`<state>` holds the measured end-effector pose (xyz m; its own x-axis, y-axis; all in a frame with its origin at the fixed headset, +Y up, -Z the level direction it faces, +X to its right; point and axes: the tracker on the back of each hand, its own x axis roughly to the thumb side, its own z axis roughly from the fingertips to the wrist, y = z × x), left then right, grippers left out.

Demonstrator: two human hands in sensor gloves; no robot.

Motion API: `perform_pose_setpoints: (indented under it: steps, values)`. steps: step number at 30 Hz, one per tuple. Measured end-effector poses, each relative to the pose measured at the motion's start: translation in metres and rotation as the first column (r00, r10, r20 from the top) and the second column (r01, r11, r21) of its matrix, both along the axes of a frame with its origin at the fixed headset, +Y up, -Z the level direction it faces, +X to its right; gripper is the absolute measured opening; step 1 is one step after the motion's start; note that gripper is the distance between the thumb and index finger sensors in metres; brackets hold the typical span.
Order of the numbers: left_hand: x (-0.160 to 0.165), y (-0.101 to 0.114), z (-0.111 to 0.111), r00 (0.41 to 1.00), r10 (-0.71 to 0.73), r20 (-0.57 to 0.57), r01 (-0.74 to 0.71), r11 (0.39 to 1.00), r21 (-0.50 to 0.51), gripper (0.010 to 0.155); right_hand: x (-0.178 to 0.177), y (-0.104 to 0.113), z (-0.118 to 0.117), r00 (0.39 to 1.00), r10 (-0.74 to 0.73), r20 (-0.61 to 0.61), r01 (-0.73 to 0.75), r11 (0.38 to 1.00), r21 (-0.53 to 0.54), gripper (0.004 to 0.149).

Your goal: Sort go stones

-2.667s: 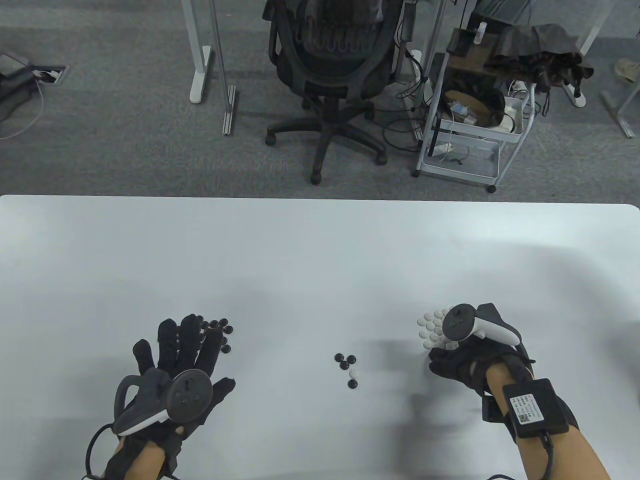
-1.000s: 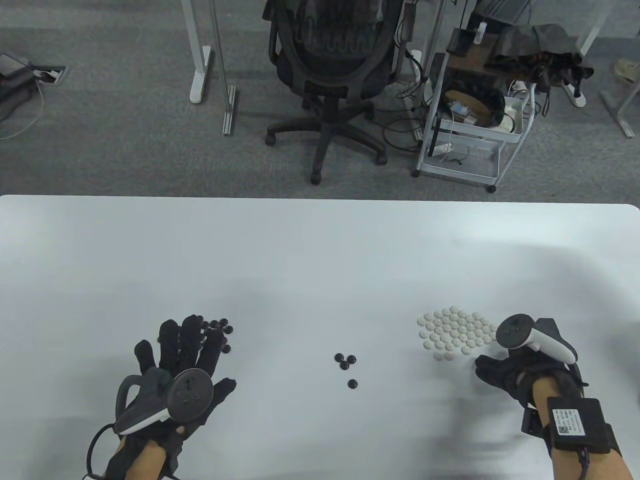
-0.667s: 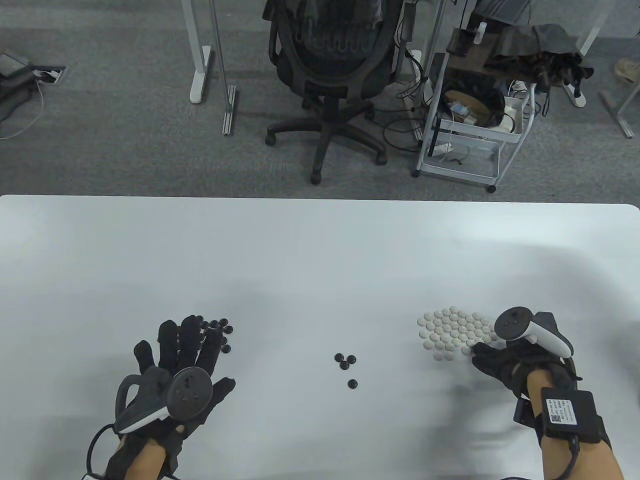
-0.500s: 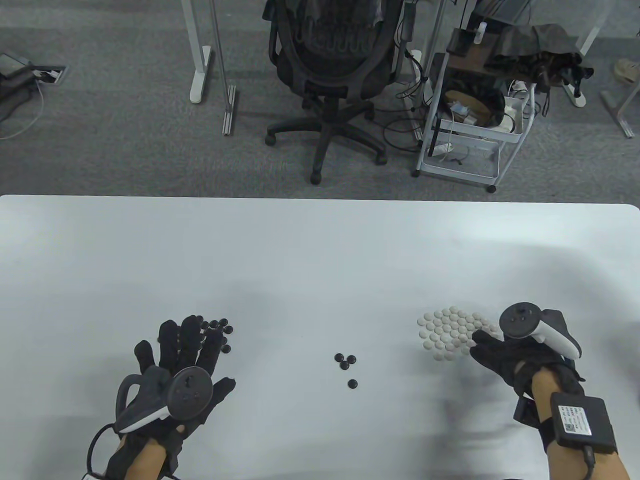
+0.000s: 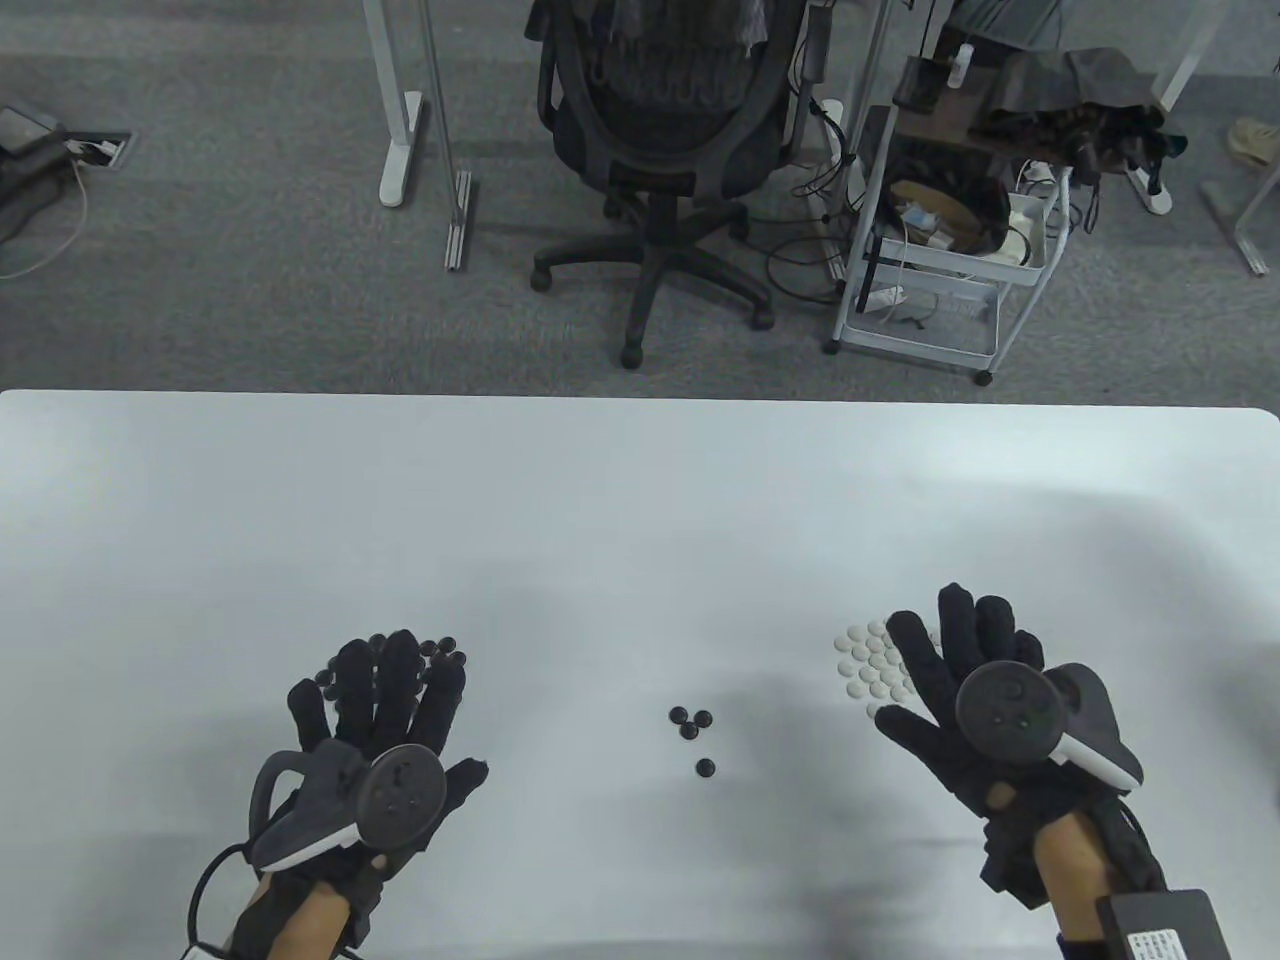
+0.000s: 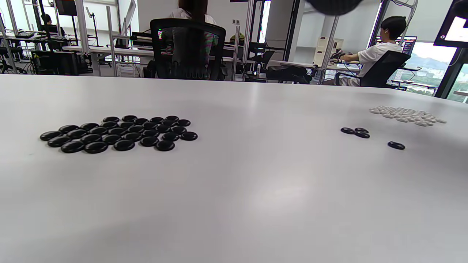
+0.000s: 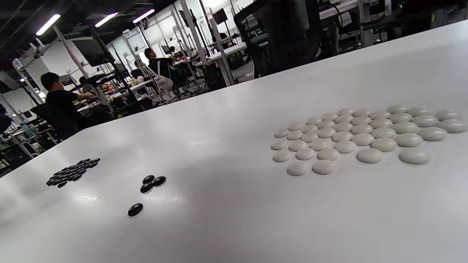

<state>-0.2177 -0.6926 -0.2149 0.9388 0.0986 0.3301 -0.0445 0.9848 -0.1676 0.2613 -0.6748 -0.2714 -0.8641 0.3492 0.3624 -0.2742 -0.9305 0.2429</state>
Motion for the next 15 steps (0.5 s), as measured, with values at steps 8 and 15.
perform_pose_setpoints:
  steps: [8, 15]
  values:
    - [-0.001, -0.006, -0.004, 1.000, -0.021, -0.011, 0.021, 1.000, -0.009, 0.076, 0.006, -0.028, 0.002, 1.000, -0.003, 0.016, 0.002, 0.998, 0.057, 0.079]
    - [0.000, -0.011, -0.007, 0.999, -0.042, -0.013, 0.042, 0.999, -0.031, 0.077, 0.013, -0.044, 0.004, 0.999, 0.004, 0.034, -0.004, 1.000, -0.023, 0.079]
